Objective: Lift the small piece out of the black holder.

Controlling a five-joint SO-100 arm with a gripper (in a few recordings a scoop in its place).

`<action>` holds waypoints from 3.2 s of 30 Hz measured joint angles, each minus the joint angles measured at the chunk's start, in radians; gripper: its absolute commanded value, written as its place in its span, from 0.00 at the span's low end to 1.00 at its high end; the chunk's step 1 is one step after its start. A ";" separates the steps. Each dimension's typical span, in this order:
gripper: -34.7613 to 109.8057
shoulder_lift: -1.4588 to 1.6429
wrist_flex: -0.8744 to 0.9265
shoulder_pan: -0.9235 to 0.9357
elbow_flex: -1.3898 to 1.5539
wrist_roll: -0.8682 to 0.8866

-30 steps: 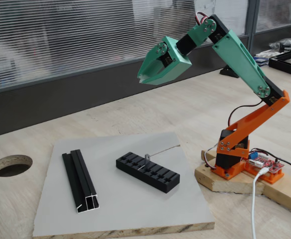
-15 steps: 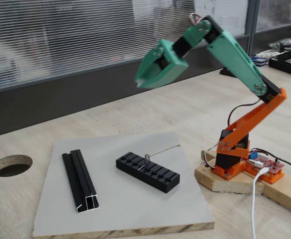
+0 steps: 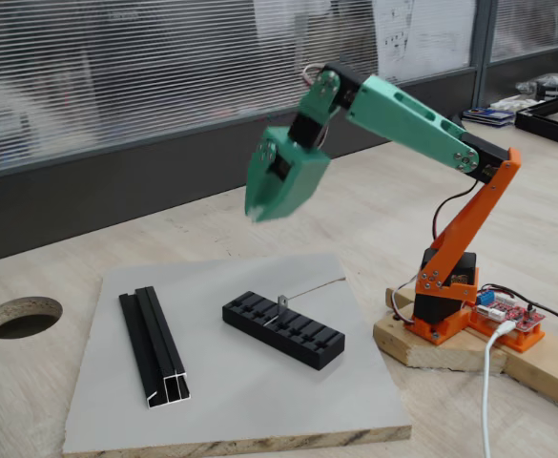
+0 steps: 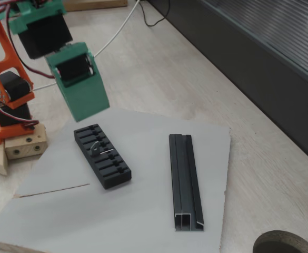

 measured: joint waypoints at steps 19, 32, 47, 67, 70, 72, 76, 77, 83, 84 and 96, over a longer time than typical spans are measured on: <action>0.31 -0.006 0.133 0.005 0.161 0.000; 0.31 -0.006 0.133 0.005 0.161 0.005; 0.31 -0.006 0.141 0.005 0.230 0.002; 0.53 -0.006 0.137 0.005 0.230 0.000; 0.59 -0.006 0.123 -0.048 0.230 0.006; 0.61 -0.006 0.112 -0.094 0.230 0.005; 0.62 -0.049 0.103 -0.121 0.230 0.005; 0.62 -0.075 0.103 -0.127 0.230 0.005; 0.62 -0.138 0.097 -0.129 0.230 0.005; 0.62 -0.140 0.095 -0.129 0.230 0.005; 0.62 -0.141 0.095 -0.086 0.236 0.009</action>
